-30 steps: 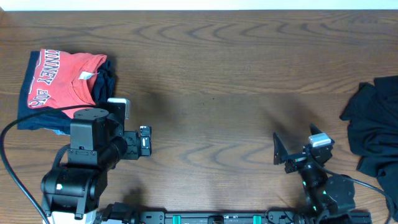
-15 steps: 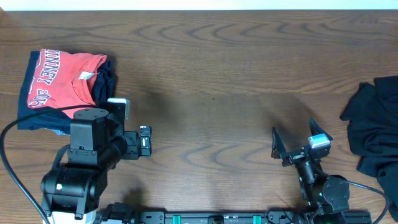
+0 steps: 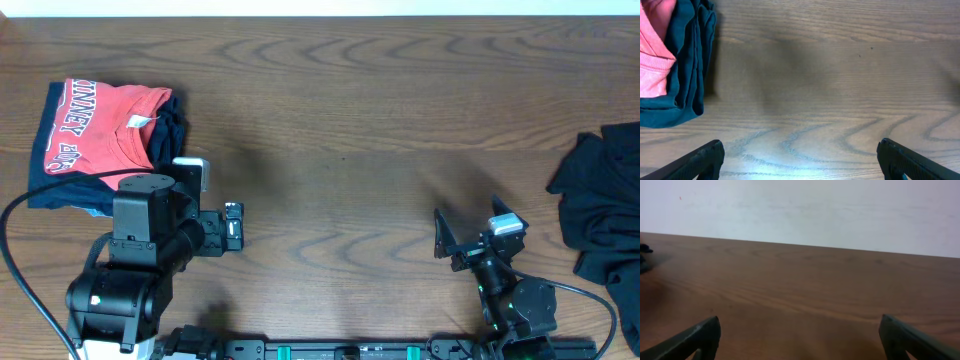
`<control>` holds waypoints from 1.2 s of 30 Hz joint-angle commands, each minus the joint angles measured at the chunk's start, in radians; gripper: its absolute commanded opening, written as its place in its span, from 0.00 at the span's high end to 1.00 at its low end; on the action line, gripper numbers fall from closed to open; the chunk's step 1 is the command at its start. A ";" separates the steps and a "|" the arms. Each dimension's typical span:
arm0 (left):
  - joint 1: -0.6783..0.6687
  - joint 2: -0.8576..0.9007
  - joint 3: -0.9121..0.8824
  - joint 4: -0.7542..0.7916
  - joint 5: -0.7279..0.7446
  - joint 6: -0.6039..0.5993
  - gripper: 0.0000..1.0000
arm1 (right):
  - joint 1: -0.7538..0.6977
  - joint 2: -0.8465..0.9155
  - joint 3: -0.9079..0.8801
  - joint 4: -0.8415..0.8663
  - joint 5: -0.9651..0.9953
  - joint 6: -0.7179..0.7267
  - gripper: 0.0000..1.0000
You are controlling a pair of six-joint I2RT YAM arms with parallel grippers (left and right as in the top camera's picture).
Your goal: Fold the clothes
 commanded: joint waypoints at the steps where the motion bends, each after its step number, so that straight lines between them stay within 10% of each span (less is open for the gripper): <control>1: -0.005 0.000 0.021 0.000 -0.009 0.013 0.02 | -0.004 -0.003 -0.002 -0.004 0.002 -0.014 0.01; 26: -0.005 -0.080 0.003 0.008 -0.094 0.018 0.02 | -0.004 -0.003 -0.002 -0.004 0.002 -0.014 0.01; 36: -0.005 -0.444 -0.398 0.541 -0.169 0.050 0.02 | -0.004 -0.003 -0.002 -0.004 0.002 -0.014 0.01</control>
